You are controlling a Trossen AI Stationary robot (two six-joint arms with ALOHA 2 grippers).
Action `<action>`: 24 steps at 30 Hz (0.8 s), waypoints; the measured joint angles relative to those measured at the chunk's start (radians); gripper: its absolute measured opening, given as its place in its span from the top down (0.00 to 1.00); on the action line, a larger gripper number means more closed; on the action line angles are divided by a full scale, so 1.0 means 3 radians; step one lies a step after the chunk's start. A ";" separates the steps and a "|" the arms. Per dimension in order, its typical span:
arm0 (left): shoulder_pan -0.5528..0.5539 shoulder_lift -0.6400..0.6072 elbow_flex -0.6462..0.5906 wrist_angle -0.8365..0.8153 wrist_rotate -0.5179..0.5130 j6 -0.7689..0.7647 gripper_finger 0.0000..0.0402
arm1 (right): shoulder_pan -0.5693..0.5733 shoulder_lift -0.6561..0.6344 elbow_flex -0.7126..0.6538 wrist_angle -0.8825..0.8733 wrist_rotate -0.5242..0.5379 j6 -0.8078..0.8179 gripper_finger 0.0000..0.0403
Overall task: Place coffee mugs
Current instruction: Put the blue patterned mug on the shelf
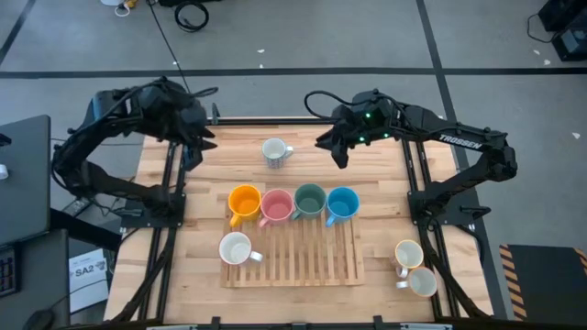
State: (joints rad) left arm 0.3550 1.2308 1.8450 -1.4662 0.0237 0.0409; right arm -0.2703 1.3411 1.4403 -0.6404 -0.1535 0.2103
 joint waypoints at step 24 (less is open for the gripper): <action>0.1338 0.1444 -0.0001 0.0613 0.0770 0.0717 0.64 | -0.0160 0.0000 0.0000 0.0637 0.0541 -0.0477 0.78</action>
State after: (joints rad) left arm 0.7563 1.6640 1.8446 -1.2823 0.2546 0.2561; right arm -0.3182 1.3411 1.4403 -0.4492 0.0089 0.0671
